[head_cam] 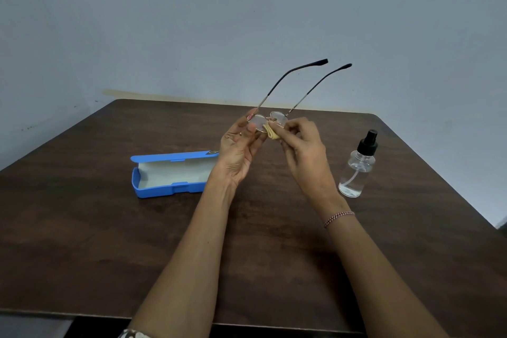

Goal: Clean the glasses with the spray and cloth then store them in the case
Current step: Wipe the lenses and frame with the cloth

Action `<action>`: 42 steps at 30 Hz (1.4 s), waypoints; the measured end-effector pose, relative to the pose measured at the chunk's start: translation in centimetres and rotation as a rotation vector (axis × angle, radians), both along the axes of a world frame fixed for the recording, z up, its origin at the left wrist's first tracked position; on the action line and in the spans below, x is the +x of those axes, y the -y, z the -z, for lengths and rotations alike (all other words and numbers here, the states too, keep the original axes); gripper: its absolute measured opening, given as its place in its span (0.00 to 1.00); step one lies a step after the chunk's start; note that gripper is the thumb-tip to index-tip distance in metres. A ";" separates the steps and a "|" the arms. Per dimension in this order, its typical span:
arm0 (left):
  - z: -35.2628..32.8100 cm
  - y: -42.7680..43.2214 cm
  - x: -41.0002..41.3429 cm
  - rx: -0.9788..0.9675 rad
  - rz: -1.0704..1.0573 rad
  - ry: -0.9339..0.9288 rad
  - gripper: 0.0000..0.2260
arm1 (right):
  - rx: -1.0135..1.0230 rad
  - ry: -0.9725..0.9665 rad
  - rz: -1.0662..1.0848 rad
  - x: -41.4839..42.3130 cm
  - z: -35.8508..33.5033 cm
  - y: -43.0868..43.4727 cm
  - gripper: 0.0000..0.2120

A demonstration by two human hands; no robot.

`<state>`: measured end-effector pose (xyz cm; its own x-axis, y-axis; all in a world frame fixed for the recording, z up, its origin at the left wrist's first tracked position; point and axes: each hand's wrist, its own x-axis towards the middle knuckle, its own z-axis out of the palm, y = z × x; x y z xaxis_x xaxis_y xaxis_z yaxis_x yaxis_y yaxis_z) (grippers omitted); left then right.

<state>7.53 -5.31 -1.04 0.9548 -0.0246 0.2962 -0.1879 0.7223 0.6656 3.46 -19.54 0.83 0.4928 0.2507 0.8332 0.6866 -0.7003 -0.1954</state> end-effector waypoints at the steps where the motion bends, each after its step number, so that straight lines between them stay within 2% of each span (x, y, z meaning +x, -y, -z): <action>1: 0.0 0.1 0.0 -0.003 0.004 -0.001 0.33 | -0.001 0.007 0.008 0.0 0.1 0.0 0.19; 8: -0.1 0.5 -0.4 -0.007 0.038 0.013 0.29 | 0.003 0.043 -0.072 0.0 0.2 -0.4 0.18; 14: 0.0 0.7 -0.3 0.085 0.139 0.075 0.23 | 0.075 -0.035 0.000 0.3 0.1 0.2 0.14; 18: 0.3 1.1 -0.4 0.227 0.183 0.087 0.20 | 0.127 -0.075 0.095 0.6 0.0 0.2 0.10; 20: 0.5 1.4 -0.4 0.269 0.180 0.094 0.18 | 0.163 -0.117 0.139 0.6 -0.1 0.1 0.11; 27: 0.6 1.7 -0.4 0.245 0.090 0.083 0.15 | 0.169 -0.169 0.168 0.8 -0.2 0.5 0.09; 31: 0.3 1.4 -0.4 0.195 0.048 0.050 0.16 | 0.190 -0.160 -0.003 0.6 -0.4 0.6 0.06; 34: 0.1 1.4 -0.7 0.209 0.100 0.057 0.16 | 0.233 -0.122 -0.073 0.4 -0.4 0.4 0.07; 37: 0.0 1.8 -0.9 0.221 0.160 0.077 0.16 | 0.274 -0.087 -0.032 0.4 -0.4 0.3 0.09; 42: 0.1 1.8 -0.8 0.185 0.120 0.078 0.16 | 0.241 -0.127 0.068 0.4 -0.2 0.3 0.07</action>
<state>6.70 -7.12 -1.16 0.9161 -0.1975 0.3489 -0.1640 0.6095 0.7757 3.89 -19.86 1.00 0.6060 0.0155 0.7953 0.5992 -0.6665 -0.4436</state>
